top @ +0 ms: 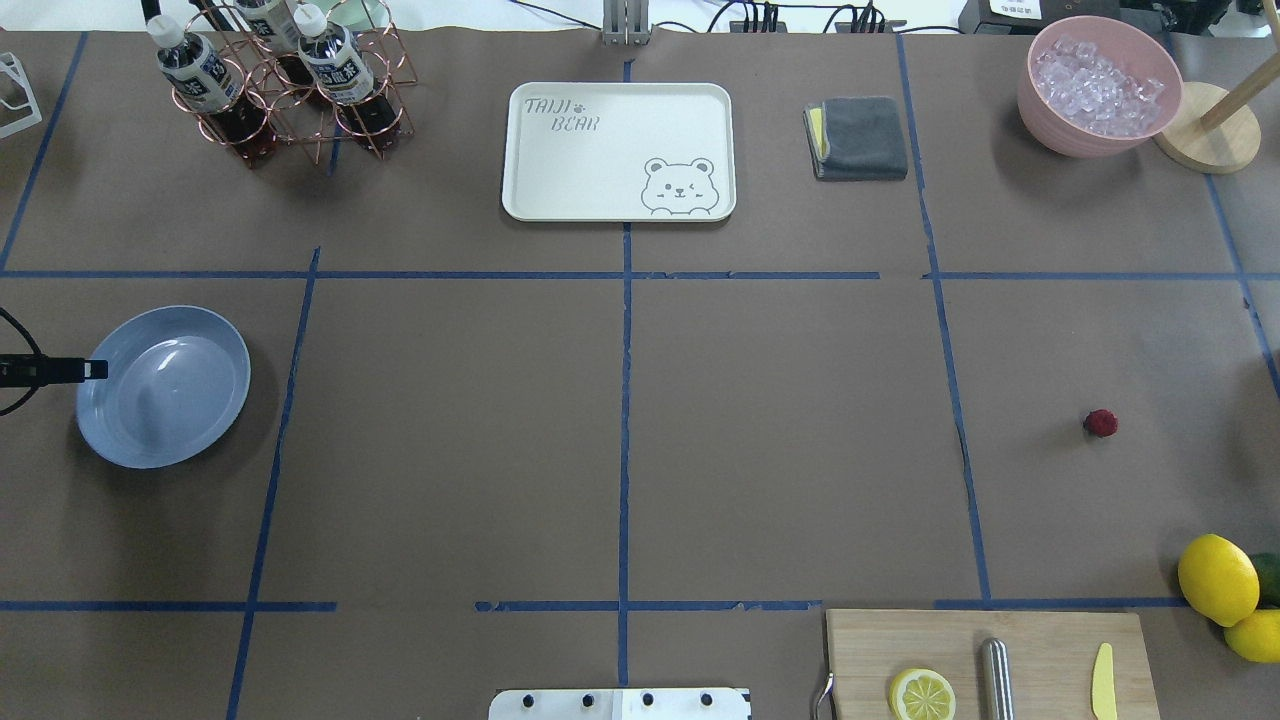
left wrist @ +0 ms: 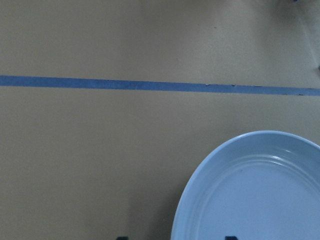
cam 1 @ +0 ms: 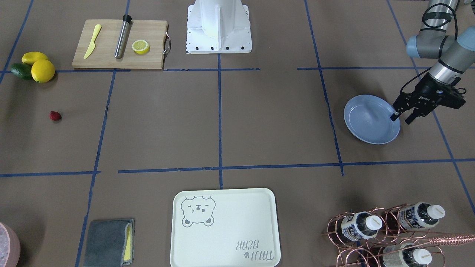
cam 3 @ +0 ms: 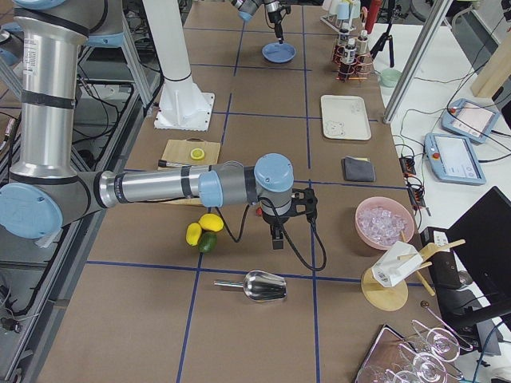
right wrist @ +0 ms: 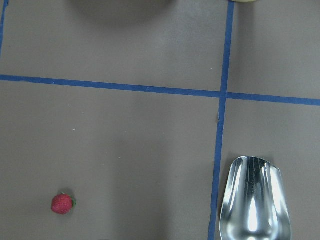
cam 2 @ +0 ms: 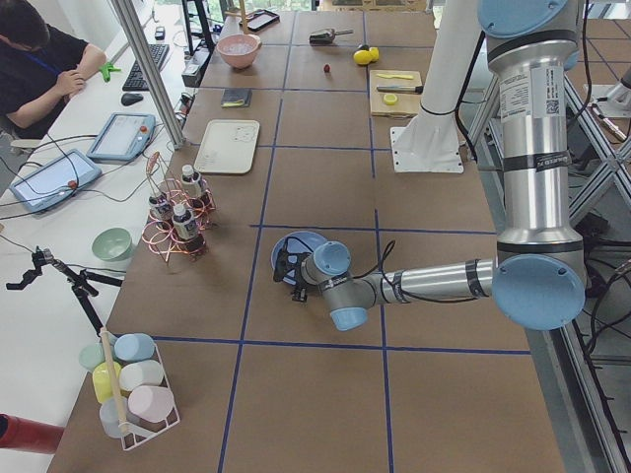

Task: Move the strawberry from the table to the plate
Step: 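Reach the left gripper to the light blue plate and grasp its rim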

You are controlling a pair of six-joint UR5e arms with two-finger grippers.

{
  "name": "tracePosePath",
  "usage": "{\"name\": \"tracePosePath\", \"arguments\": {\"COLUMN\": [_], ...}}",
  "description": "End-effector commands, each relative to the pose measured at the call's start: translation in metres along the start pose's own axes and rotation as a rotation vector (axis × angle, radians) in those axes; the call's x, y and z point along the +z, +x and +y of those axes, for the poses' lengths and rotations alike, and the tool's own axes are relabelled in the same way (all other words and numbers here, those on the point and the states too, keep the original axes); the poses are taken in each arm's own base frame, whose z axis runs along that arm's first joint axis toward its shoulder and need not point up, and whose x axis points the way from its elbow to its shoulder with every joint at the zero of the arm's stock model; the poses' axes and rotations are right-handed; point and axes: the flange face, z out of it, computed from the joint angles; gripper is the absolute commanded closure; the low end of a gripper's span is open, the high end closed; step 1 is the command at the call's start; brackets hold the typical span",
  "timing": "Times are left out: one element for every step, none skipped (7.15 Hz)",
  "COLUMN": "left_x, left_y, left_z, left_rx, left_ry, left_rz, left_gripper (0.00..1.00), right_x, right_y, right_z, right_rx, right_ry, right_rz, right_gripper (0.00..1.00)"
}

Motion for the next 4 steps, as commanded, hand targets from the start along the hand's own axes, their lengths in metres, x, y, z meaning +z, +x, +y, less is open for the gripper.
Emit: {"name": "tracePosePath", "arguments": {"left_x": [0.0037, 0.0042, 0.0048, 0.0039], "left_y": [0.0038, 0.0048, 0.0045, 0.0069], "left_z": [0.0043, 0.0052, 0.0059, 0.0054], "left_rx": [0.002, 0.005, 0.005, 0.007], "left_ry": [-0.001, -0.002, -0.004, -0.003], "left_rz": [0.009, 0.012, 0.011, 0.018], "left_gripper": [0.85, 0.92, 1.00, 1.00], "right_x": [0.0014, 0.0015, 0.0014, 0.0014], "right_y": [0.0016, 0.0018, 0.0017, 0.0017], "right_z": [0.0010, 0.0011, 0.0010, 0.0010], "right_rx": [0.003, 0.005, 0.004, 0.004], "right_ry": [-0.003, -0.004, -0.003, -0.003], "right_rz": [0.000, 0.000, 0.000, 0.000], "right_gripper": [0.00, 0.00, 0.00, 0.00]}}
